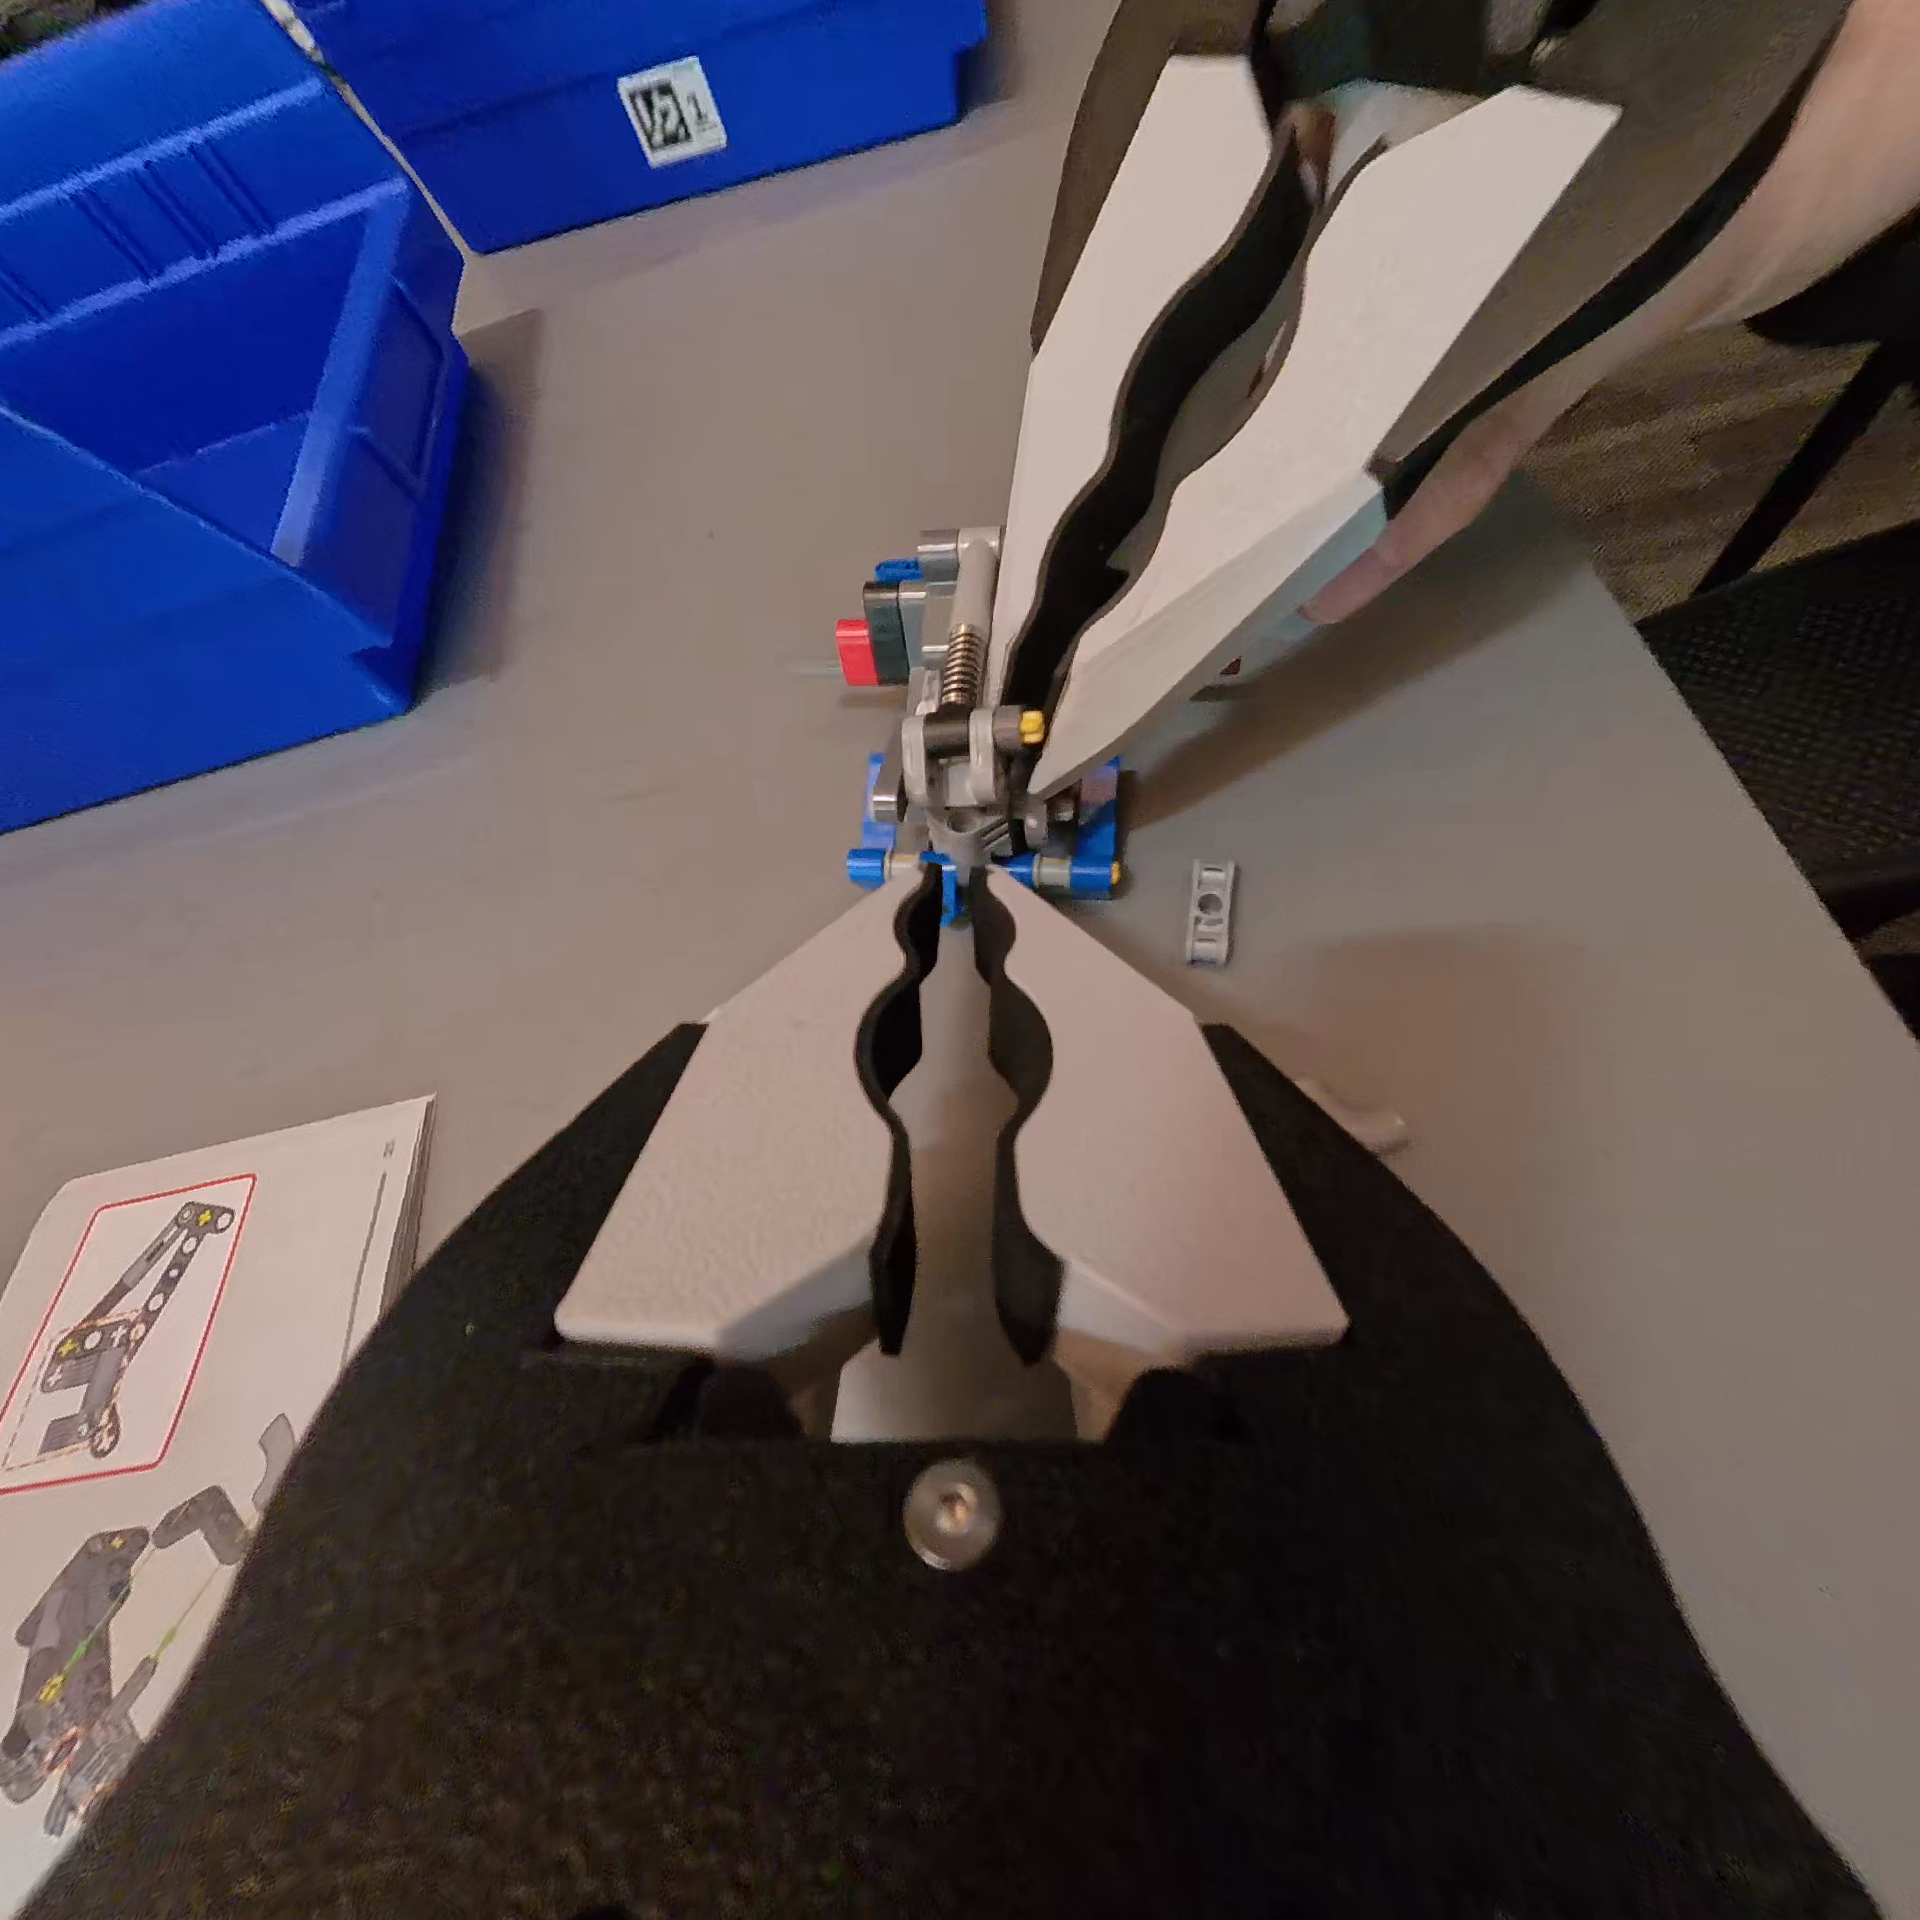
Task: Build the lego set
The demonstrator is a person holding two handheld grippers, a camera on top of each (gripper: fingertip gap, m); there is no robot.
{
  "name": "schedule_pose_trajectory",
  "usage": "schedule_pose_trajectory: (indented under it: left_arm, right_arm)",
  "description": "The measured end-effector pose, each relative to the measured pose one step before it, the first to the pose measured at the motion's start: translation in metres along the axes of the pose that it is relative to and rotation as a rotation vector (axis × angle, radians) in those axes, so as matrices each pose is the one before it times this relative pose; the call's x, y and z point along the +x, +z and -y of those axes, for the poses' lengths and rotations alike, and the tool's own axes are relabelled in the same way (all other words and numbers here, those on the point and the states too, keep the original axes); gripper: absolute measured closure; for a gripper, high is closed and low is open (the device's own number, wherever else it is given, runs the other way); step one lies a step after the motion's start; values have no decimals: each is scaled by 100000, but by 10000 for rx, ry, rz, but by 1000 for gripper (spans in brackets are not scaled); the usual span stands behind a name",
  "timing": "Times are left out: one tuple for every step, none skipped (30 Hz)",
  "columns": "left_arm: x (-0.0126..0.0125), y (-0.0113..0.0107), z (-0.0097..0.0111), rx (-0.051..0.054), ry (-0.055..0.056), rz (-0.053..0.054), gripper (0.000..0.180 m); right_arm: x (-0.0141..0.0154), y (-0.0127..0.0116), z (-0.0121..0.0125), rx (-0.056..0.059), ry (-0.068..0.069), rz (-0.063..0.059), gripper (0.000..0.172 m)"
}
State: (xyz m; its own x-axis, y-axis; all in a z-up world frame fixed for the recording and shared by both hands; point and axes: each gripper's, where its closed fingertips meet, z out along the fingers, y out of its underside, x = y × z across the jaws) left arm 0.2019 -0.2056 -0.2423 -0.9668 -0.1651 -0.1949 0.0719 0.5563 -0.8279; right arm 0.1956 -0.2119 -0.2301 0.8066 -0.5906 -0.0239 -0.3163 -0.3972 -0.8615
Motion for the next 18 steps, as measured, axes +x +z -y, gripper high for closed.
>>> schedule_pose_trajectory:
  left_arm:
    - [160,-232,399,296,13,-109,179]
    - [182,-260,565,397,63,-88,180]
    - [130,-206,512,339,131,-30,180]
    - [10,-87,316,175,193,43,180]
    - [165,39,106,29,250,-55,180]
    - [221,122,-17,-38,266,-88,180]
    - [78,142,-13,-22,326,40,180]
    - [-18,124,-23,-12,430,136,180]
    - [26,71,0,5,443,117,180]
    - [103,27,-23,7,413,41,179]
    - [168,3,-71,-11,411,-18,178]
    - [198,19,-60,5,416,-31,178]
    - [155,12,-7,35,422,22,177]
    - [46,42,-72,-31,481,109,176]
    - [2,88,-205,-141,554,151,171]
    - [105,136,-283,-232,564,95,168]
    - [200,160,-322,-289,559,37,167]
    - [162,168,-241,-263,593,66,164]
  right_arm:
    - [-25,-7,-6,55,-34,78,167]
    - [0,-38,-2,72,75,82,167]
    - [-3,-46,0,88,62,78,167]
    - [-2,-59,-11,106,43,72,167]
    - [11,-68,16,105,130,75,167]
    - [-32,-80,-46,-8,107,98,167]
    - [-15,-35,-26,-5,17,65,167]
    - [16,-26,0,5,17,38,167]
    - [14,-28,-12,1,58,54,167]
    - [-2,-47,-10,4,86,96,166]
    - [44,-37,34,31,126,88,166]
    - [43,-32,29,29,143,87,166]
    - [42,-17,24,17,109,82,166]
    - [40,-7,18,12,72,63,167]
    - [11,14,3,-4,36,60,167]
    - [17,-2,15,0,7,41,167]
    - [33,1,24,14,47,24,167]
    - [24,-1,21,12,55,27,167]
